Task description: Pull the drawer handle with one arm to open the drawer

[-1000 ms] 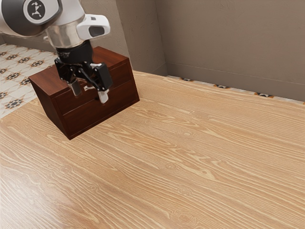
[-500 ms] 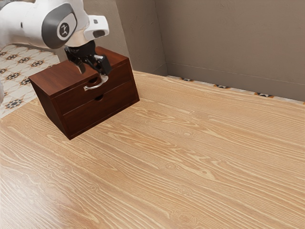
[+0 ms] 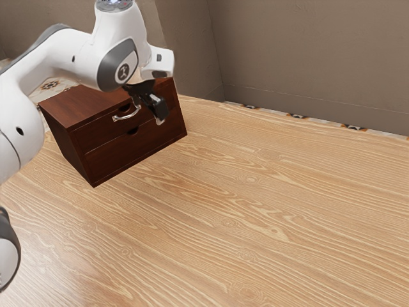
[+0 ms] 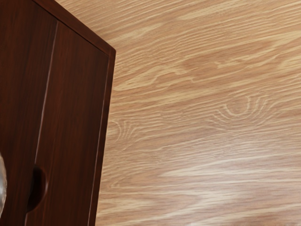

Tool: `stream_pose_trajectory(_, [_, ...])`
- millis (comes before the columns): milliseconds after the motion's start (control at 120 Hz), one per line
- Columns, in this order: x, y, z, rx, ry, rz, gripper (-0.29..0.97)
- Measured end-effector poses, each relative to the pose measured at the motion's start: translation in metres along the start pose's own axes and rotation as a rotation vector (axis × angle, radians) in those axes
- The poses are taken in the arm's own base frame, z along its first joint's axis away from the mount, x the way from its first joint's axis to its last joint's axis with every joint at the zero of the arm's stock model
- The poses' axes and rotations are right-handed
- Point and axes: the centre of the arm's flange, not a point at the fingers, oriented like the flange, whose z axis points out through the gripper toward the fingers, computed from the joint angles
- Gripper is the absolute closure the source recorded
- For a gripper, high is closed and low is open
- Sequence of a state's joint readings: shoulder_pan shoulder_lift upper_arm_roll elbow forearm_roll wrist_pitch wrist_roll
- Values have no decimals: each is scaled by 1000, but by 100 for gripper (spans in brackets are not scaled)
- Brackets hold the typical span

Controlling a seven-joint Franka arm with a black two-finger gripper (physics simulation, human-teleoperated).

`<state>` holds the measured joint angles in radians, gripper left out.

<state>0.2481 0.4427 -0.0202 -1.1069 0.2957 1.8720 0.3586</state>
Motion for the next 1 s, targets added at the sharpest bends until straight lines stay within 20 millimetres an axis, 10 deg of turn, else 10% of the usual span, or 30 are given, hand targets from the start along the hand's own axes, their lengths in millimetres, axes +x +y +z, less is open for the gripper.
stream_pose_trajectory(1000, [-9, -54, 58, 39, 14, 59, 0])
